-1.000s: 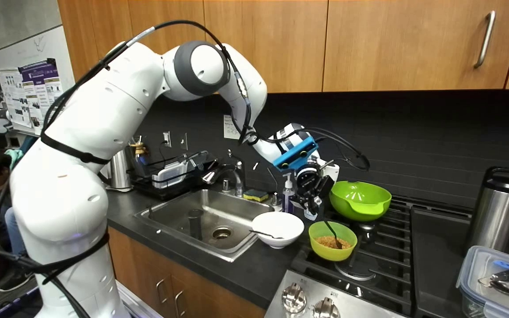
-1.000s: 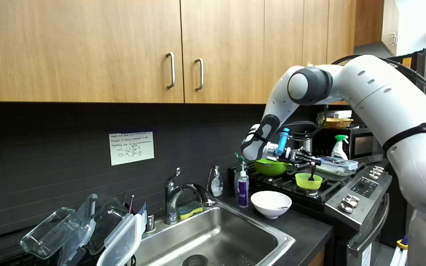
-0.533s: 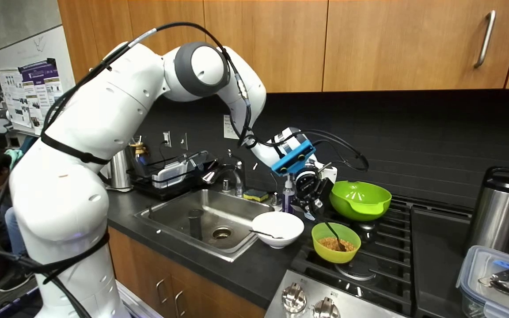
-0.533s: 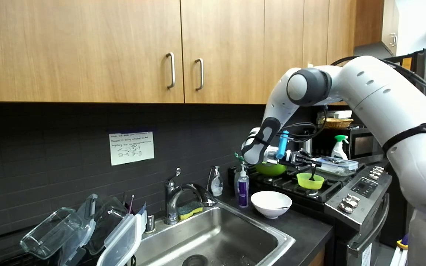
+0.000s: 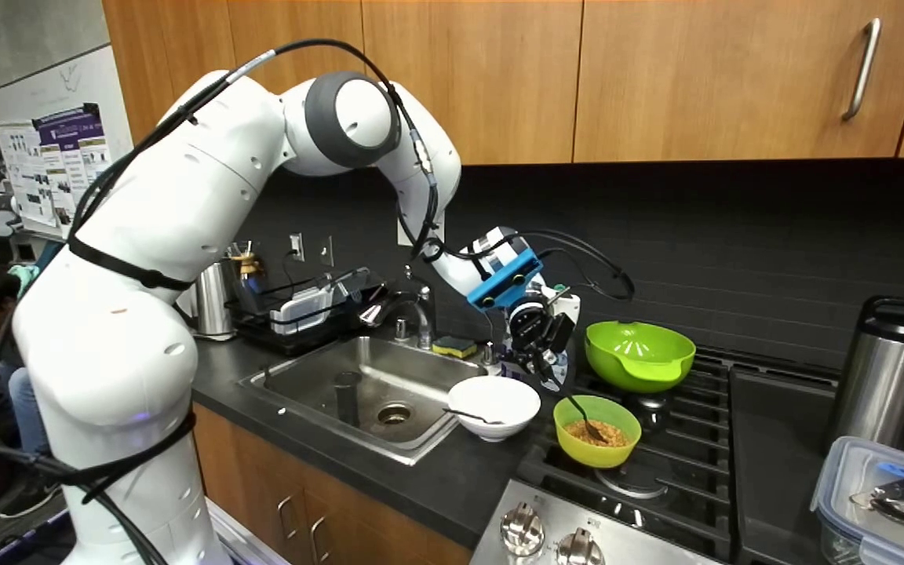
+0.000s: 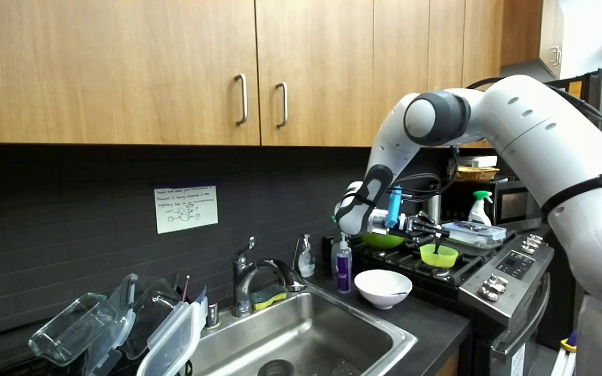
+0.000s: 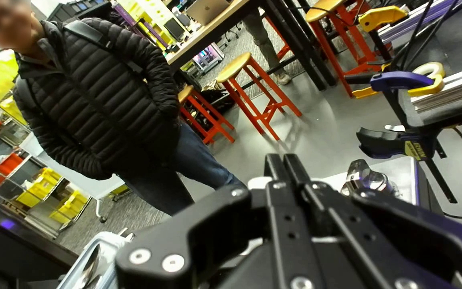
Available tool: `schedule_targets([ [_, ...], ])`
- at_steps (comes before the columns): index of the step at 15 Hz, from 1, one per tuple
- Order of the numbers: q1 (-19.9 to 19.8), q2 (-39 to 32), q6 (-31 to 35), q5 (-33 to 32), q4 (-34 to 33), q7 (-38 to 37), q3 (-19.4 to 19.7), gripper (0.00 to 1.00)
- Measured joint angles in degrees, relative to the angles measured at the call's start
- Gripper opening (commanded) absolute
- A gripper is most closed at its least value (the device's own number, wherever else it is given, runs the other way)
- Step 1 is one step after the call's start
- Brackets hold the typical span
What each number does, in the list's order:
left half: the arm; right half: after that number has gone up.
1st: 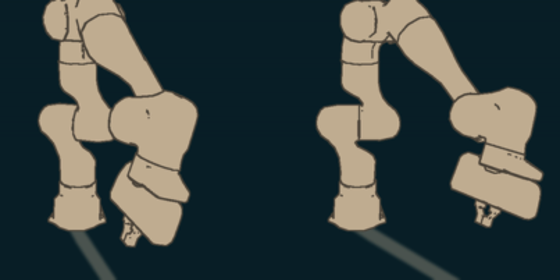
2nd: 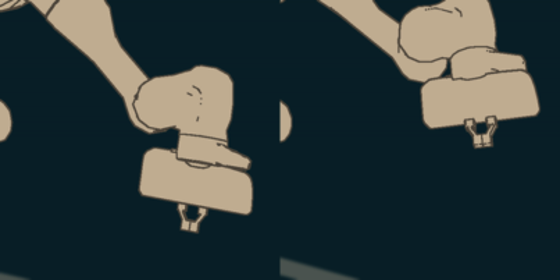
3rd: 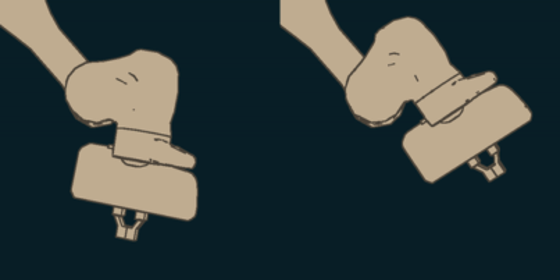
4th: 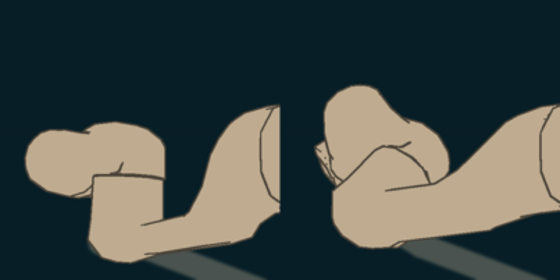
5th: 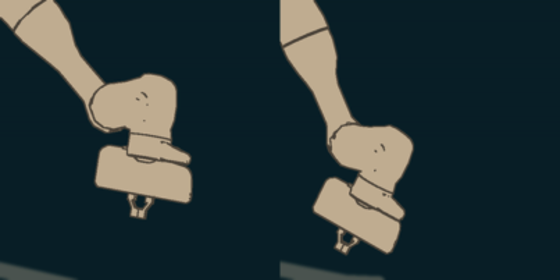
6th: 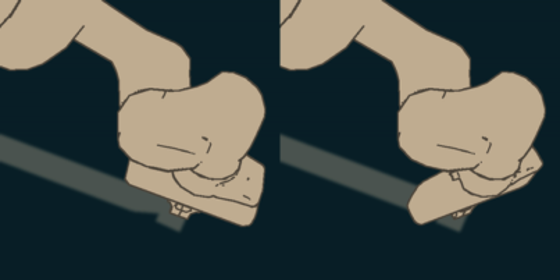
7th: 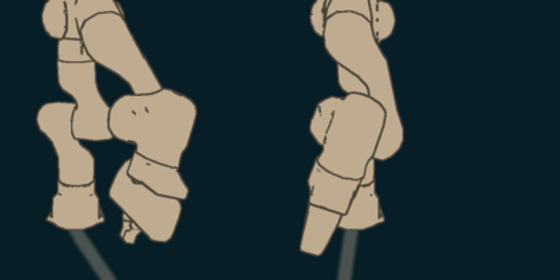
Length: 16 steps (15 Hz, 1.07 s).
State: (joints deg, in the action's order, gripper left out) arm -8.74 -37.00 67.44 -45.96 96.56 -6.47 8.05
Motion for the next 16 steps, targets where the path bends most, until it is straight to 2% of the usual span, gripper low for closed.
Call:
schedule_targets([
  [8,0.5,1.9,0.5,0.0,2.5,-2.5,-0.3,0.01],
  [16,0.5,4.0,5.6,-3.4,7.7,-8.5,-0.3,0.01],
])
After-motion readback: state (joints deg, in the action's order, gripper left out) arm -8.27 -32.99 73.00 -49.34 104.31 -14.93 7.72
